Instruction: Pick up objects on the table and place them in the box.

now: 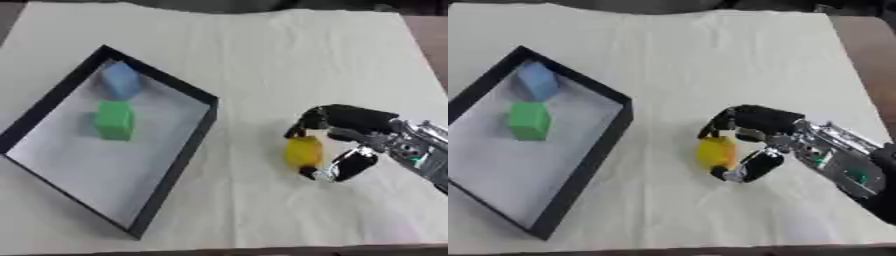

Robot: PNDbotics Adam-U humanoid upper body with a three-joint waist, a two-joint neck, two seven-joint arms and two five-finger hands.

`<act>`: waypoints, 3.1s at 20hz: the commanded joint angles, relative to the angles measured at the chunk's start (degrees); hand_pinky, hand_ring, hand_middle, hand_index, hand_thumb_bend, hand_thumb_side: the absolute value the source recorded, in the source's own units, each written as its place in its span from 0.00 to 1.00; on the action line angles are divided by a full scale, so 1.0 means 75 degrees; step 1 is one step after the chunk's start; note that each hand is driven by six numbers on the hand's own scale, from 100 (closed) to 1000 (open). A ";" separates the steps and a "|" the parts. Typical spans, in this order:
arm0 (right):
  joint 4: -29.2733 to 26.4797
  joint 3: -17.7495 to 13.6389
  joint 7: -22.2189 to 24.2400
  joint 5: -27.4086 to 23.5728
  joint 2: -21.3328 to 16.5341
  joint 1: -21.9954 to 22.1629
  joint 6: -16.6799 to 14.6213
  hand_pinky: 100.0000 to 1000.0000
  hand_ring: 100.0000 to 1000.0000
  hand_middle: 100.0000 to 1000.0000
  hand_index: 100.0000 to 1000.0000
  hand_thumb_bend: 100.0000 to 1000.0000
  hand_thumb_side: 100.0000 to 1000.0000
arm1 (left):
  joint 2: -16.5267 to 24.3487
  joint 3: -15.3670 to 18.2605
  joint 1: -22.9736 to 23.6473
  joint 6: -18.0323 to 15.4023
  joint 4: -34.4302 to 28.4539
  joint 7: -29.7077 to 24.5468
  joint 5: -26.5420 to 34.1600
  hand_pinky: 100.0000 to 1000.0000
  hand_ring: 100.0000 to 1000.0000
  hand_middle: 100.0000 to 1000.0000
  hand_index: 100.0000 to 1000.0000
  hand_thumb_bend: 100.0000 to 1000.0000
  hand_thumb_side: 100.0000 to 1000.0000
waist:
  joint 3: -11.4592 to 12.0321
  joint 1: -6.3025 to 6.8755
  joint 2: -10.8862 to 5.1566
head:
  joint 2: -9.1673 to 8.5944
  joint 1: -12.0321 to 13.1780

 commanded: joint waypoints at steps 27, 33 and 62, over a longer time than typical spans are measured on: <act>-0.0092 -0.0017 -0.0440 -0.0138 0.0081 0.0320 0.0452 0.73 0.52 0.46 0.73 0.00 0.19 | 0.0216 0.0082 -0.0068 0.0003 -0.0020 -0.0034 -0.0001 0.90 0.62 0.78 0.79 0.00 0.60 | -0.0105 0.0023 0.0097 | -0.0013 -0.0007; -0.0092 -0.0048 -0.0689 -0.0333 0.0047 0.0302 0.0300 0.73 0.50 0.44 0.70 0.00 0.16 | 0.0218 0.0077 -0.0075 0.0005 -0.0015 -0.0037 0.0003 0.90 0.62 0.78 0.79 0.00 0.60 | -0.0119 0.0023 0.0094 | -0.0013 0.0004; 0.0432 0.0982 0.0690 -0.1784 -0.0084 -0.6658 0.1509 0.72 0.53 0.43 0.65 0.02 0.18 | -0.0109 -0.0421 -0.1246 0.0040 -0.0089 -0.0592 0.0004 0.89 0.63 0.79 0.79 0.02 0.53 | 0.0559 -0.0063 -0.0639 | -0.0013 -0.0589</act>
